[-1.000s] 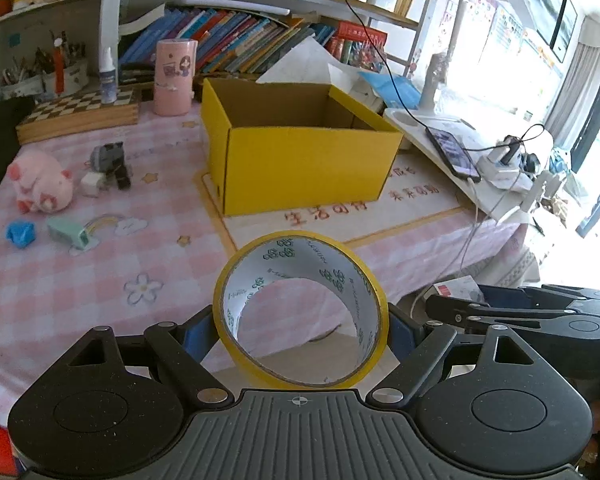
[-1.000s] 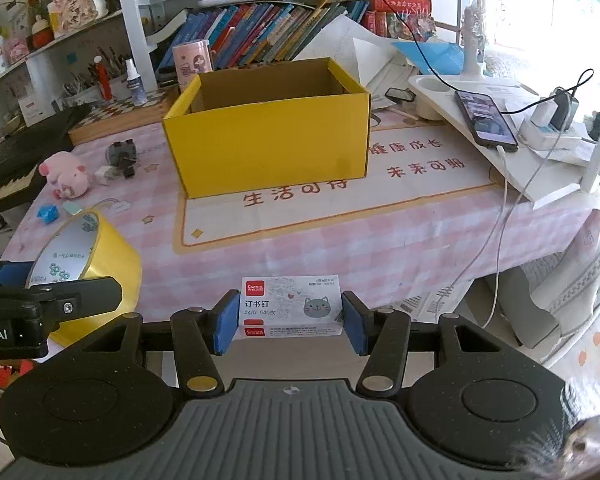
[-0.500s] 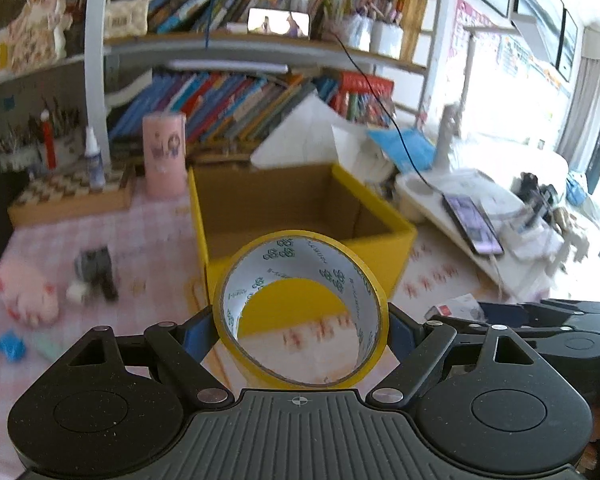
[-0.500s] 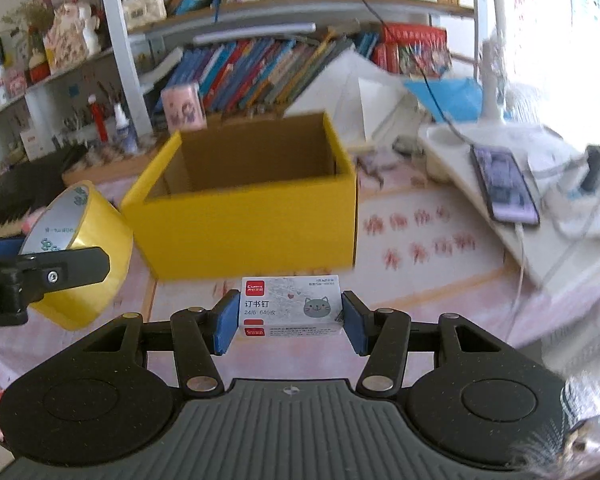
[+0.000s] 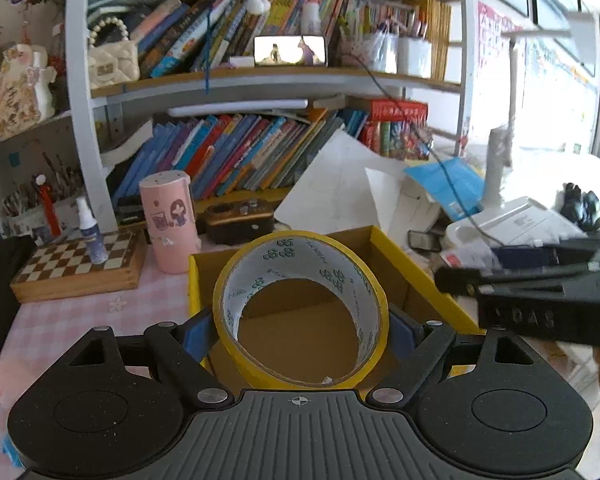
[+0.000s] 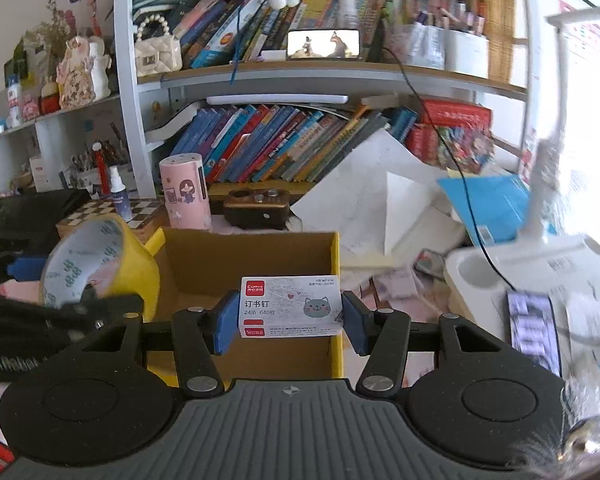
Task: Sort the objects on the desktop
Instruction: 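Carry tape roll and staple box into the yellow box and open both tools, then withdraw both tools from the yellow box back over the table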
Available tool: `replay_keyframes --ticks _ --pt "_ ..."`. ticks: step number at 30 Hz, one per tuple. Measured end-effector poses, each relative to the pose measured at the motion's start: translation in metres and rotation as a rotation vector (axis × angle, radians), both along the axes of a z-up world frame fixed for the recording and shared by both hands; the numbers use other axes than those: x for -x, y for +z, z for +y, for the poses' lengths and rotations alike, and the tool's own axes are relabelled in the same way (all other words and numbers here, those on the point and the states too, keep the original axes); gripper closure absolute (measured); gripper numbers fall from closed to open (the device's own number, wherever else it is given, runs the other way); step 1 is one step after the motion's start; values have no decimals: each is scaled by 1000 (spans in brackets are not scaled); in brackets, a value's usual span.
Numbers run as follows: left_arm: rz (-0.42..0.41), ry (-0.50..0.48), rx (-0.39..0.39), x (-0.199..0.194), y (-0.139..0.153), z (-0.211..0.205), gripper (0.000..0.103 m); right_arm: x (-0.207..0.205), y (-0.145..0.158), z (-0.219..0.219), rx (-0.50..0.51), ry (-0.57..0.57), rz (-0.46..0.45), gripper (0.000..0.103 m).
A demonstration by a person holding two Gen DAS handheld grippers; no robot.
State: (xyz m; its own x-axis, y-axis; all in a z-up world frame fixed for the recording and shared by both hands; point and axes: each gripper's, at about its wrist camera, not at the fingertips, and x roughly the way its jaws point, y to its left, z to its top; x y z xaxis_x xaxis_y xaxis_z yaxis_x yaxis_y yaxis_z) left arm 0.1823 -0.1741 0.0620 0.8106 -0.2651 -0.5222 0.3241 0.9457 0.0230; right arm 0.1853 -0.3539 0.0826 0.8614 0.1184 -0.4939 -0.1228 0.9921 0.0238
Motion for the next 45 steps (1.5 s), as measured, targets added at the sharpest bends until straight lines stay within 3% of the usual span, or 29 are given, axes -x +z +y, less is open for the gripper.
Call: replay_keyframes --ticks 8,15,22,34,39,45 --pt "138 13 -113 -42 -38 -23 17 -72 -16 9 89 94 67 52" --pt "227 5 -137 -52 -58 -33 17 -114 -50 38 203 230 184 52" --pt "308 39 -93 -63 -67 -28 16 -137 -77 51 257 297 304 52" --pt "283 53 -106 -60 -65 -30 16 -142 -80 54 261 323 360 52" --pt "213 74 -120 -51 -60 -28 14 -138 -73 48 218 299 296 41" --pt "131 114 -99 -39 -38 -23 14 -125 -56 29 110 244 207 40"
